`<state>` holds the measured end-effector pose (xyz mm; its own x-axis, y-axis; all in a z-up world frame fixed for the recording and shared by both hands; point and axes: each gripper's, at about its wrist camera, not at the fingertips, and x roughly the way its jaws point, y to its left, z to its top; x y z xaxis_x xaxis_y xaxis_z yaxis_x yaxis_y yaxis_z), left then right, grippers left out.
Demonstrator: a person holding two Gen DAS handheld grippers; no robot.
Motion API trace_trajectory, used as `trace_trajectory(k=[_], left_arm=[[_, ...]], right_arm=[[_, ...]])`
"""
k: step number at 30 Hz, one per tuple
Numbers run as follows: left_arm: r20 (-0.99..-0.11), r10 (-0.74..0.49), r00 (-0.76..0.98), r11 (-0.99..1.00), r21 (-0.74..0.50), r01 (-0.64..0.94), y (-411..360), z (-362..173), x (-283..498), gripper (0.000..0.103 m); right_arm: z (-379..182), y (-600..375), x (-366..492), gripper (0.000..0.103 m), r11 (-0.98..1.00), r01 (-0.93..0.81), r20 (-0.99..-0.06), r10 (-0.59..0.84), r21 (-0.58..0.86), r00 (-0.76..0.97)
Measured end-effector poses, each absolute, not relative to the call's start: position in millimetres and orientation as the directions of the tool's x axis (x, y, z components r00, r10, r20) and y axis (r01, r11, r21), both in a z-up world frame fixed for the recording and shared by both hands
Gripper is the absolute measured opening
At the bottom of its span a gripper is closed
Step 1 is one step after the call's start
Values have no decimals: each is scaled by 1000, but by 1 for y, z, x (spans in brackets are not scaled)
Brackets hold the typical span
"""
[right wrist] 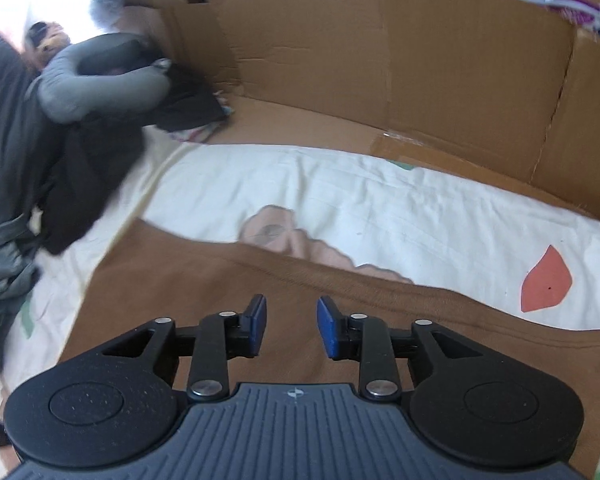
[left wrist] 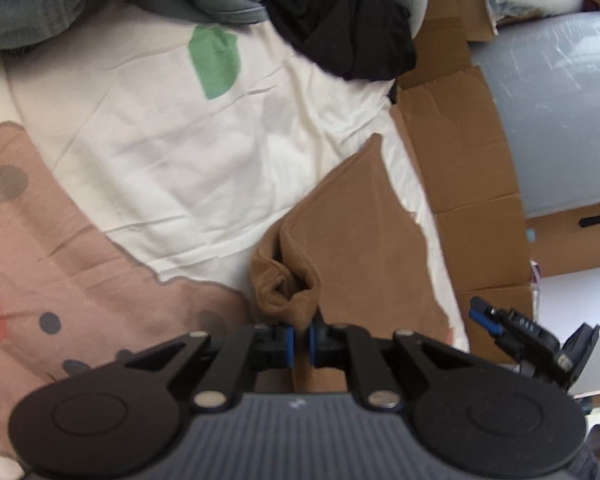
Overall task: Fold clothes
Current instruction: 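Close the right tool on the shirt edge beside the left tool while the left tool opens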
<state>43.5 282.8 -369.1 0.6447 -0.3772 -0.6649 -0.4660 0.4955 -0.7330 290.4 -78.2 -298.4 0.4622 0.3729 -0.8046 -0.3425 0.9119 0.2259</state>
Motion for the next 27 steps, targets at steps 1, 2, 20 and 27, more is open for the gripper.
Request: trace_trajectory(k=[1,2,20,27], left_arm=[[-661,-381,647,499,-736,-457,282,-365,45,8],[-656,-386,649,506,-738,-445,280,-361,47,8],[-633,-431,643,650,-712,-266,262,-300,74,8],[-618,-460,637,661,-718,-219,259,-289,84,8]], right_arm=[[-291,-75,284,37,909,-356,-807,372,216,459],[-285,-72,278,37,903,-373,-806,380,216,453],[-246,-6,155,42,810,-513,-780,506,284,368],[-240,42,125,47,752,-594,-769,549,285,326]])
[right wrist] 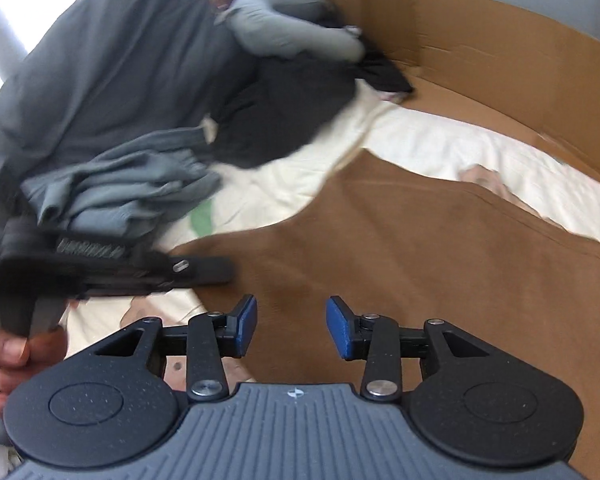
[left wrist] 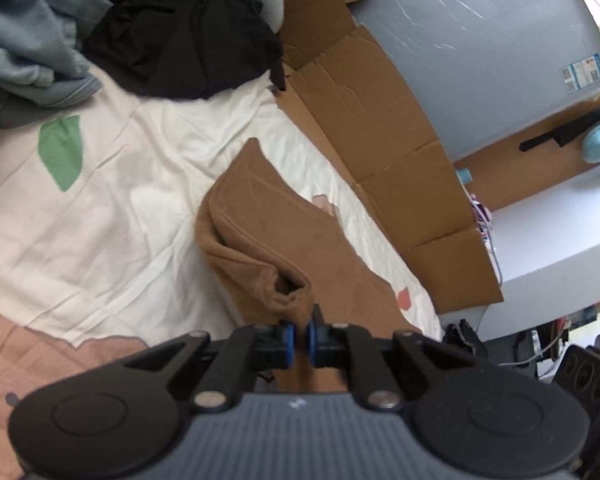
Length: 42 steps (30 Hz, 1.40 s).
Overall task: Fold clothes
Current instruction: 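Close the right tool on the shirt edge beside the left tool while the left tool opens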
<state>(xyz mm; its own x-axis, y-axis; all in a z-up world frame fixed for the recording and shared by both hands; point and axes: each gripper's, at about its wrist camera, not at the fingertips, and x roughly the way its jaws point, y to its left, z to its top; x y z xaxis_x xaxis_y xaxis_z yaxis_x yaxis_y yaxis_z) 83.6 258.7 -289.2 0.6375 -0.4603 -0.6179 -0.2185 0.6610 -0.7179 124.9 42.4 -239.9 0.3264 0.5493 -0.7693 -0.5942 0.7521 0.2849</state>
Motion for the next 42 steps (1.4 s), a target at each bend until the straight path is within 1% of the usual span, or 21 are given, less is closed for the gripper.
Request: trace_trajectory(k=[2,5,7,10,14,21,29,30,31,32,33,34,35,37,38,39,40,41,42], left_arm=[[-613,-469,636,660,-721,-209,258,-288,86,8],[-607,-481,633,656,-728,-199,257,-287,87,8],[-602,-486,633,651,-733,-197,257,-287,88,8],[-593,-496,634,637,-745,-199,260,-286,89,8],[-590,-501,634,637,-747,-192,260,-285,89,8],[-591,-504,630,629,-751,-201,261,-286,89,7],[-573,-512,640,602,-771,-209,266,-285,82,7],[-575,-512,638,603,-769,-210,267,-285,82,7],[-577,-512,636,605,-768,-210,268,-285,83,7],[-579,-512,634,606,-767,-211,269,-285,83,7],[-580,-516,630,609,-766,-206,270,-285,83,7],[-581,-520,627,612,-765,-202,271,-284,84,6],[-579,-522,626,614,-765,-195,273,-281,84,4],[-575,-526,627,618,-765,-182,278,-276,84,5],[-577,-509,638,627,-757,-184,281,-272,83,9],[-581,-492,649,637,-748,-187,285,-268,83,25],[-593,-467,656,651,-732,-198,291,-268,84,36],[-605,-442,662,665,-716,-210,296,-267,86,57],[-620,-419,663,675,-701,-230,301,-269,89,63]], right_arm=[[-238,55,119,47,747,-617,-771,537,246,343],[-237,66,115,48,727,-645,-758,553,236,347],[-237,71,115,54,728,-648,-754,550,222,359],[-240,78,114,56,725,-657,-758,543,207,361],[-245,89,107,56,691,-702,-755,549,169,359],[-256,106,105,56,695,-717,-759,498,60,420],[-267,117,111,56,697,-714,-753,504,66,423],[-269,119,111,51,693,-719,-752,504,58,425],[-271,121,111,36,690,-722,-751,502,48,430],[-274,122,111,25,694,-719,-750,490,26,445],[-276,124,111,6,699,-715,-749,478,9,459],[-279,124,113,5,709,-705,-751,474,15,461],[-281,122,115,5,722,-691,-749,479,39,457],[-284,118,115,5,735,-675,-747,484,65,456],[-286,116,115,4,738,-671,-745,486,71,457],[-287,113,115,4,741,-667,-745,490,81,454],[-288,110,114,4,743,-663,-744,493,90,451],[-288,107,114,4,747,-657,-741,496,98,453],[-287,103,114,4,752,-651,-738,498,107,455]])
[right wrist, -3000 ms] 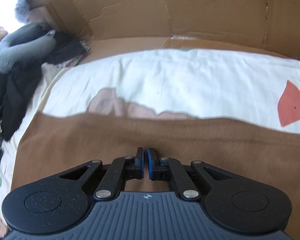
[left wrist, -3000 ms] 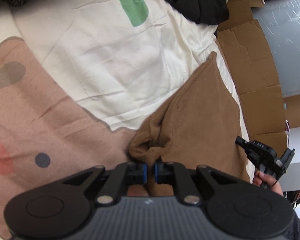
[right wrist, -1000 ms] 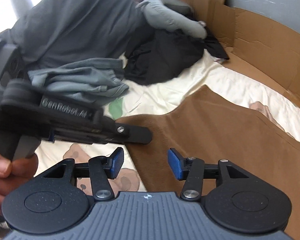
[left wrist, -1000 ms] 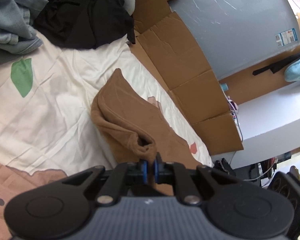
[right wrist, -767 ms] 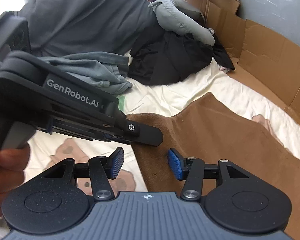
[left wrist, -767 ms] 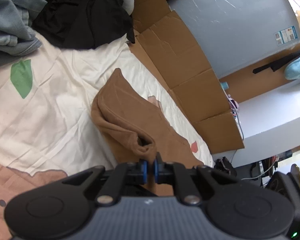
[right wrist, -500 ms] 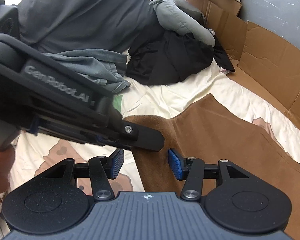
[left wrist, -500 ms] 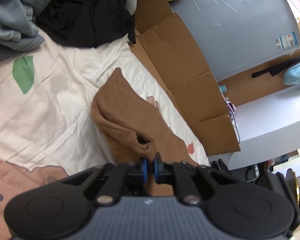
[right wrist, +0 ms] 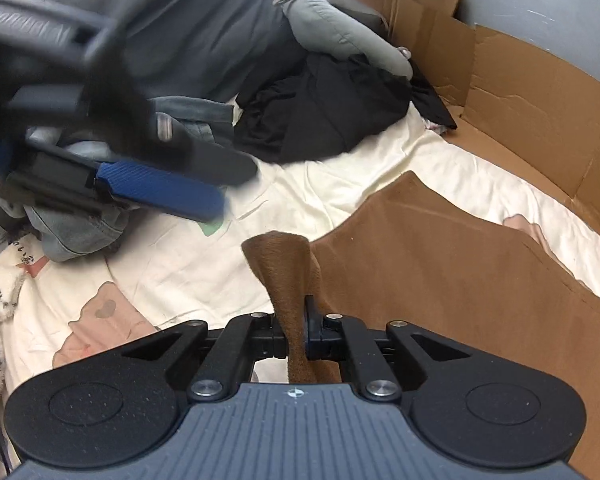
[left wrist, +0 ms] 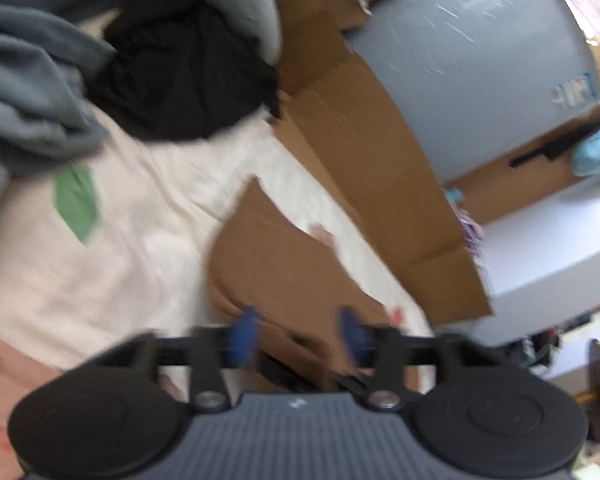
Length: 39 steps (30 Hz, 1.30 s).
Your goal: Fold clothes
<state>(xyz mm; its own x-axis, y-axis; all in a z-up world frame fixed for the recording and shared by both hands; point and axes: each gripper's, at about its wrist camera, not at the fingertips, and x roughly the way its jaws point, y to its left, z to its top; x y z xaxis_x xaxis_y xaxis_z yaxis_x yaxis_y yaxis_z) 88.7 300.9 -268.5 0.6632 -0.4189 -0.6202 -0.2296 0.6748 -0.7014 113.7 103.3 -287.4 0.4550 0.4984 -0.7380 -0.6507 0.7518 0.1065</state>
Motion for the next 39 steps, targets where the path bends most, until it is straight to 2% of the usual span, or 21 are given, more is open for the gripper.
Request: trace_trajectory(k=[4,13,15,21,24,29,31,34,36,37,39], left_arm=[[-681,-385,623,685,-663,-301,317,-286,112,63],[-707,-447,548,684,-665,-300,310,-321,169,64],[-710,-459,534,683,-666,-299,307,-328,185,67],[-751,-451,482,702,-632,-328,298,-351,229,68],[-760,-484,435,701,-634,-327,294,-368,248,70],[-809,-472,350,746,-578,-331,286,-385,266,69],[-805,-479,351,751,-583,-311,284,-383,268,67],[-796,-506,332,749,-596,-290,280,-381,274,50],[-795,-524,304,749,-601,-279,277,-381,279,33],[-795,-531,292,752,-601,-271,274,-380,281,31],[-801,-527,285,771,-591,-235,267,-374,284,17]], right_arm=[[-283,94,113,4,765,-630,-721,512,135,466],[-272,74,112,4,779,-602,-693,533,178,485],[-270,69,114,4,782,-591,-690,539,197,483],[-269,59,124,4,795,-554,-675,552,247,491],[-270,55,124,4,793,-550,-667,560,261,491],[-270,48,125,4,787,-550,-657,574,280,488],[-269,43,124,4,787,-542,-651,580,293,490],[-267,36,122,4,786,-539,-643,586,304,493],[-267,32,120,4,788,-533,-642,585,308,495],[-267,30,118,4,790,-530,-642,585,310,496],[-266,27,115,4,793,-522,-639,583,315,501]])
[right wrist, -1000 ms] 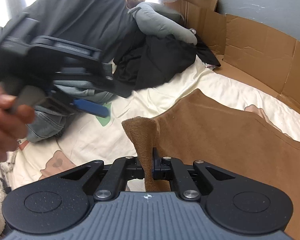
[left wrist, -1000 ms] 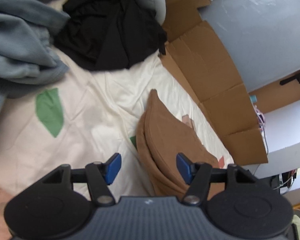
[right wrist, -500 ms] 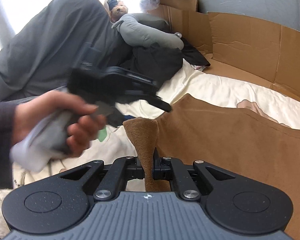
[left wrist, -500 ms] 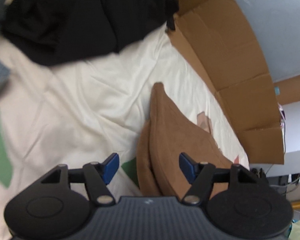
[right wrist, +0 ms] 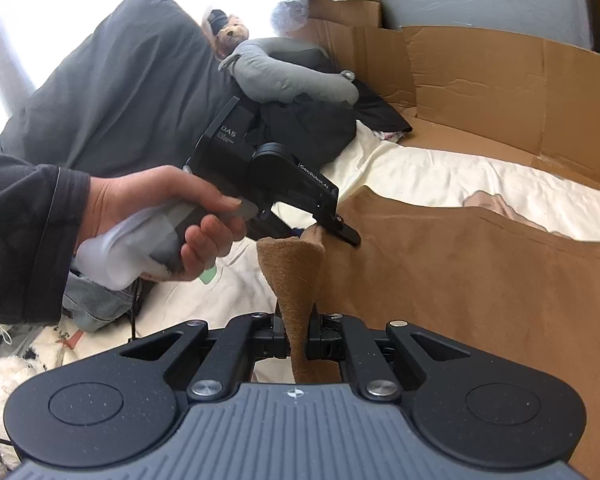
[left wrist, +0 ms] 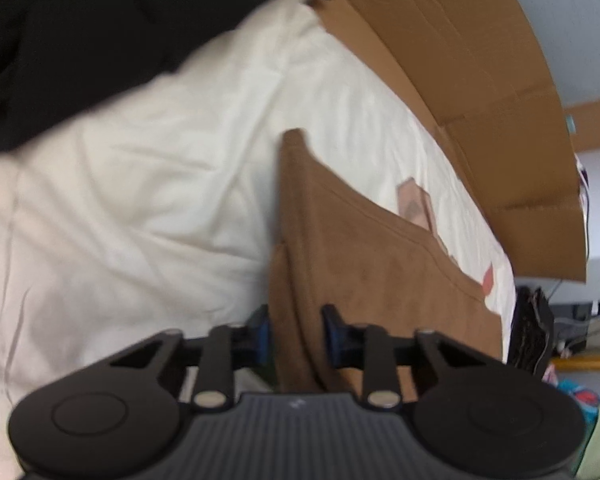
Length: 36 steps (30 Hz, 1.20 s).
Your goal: Fold clothes
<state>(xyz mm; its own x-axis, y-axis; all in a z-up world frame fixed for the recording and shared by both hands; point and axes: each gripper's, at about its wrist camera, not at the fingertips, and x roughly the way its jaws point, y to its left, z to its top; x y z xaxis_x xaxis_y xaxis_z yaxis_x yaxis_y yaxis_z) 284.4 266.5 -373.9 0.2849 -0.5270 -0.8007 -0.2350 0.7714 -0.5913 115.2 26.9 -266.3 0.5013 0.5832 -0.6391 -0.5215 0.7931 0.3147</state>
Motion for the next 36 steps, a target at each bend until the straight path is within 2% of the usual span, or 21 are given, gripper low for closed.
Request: trace_trajectory(k=[3,6,20,28,36], left_arm=[[-812,-500,301,796,-568,-210,259,-362,289,12],[-829,-471,300,825,-535,-184,249,-350,299,11],[-796,-466,386,852,-521,-45,174,-273,301,10],[-830,-425,362,900,-429,74,92,-249,302,10],[-816,-436,380,889,-457,40,43,-246,298,10]], right_arm=[[-264,23,110,4,796,-515,-635,582,318,508],[-262,17,108,4,804,-492,-633,578,334,515],[-230,-44,88,3,850,-287,-575,514,442,636],[-222,-79,75,3,860,-133,-569,434,493,699],[-227,-120,63,3,825,24,-555,359,565,750]])
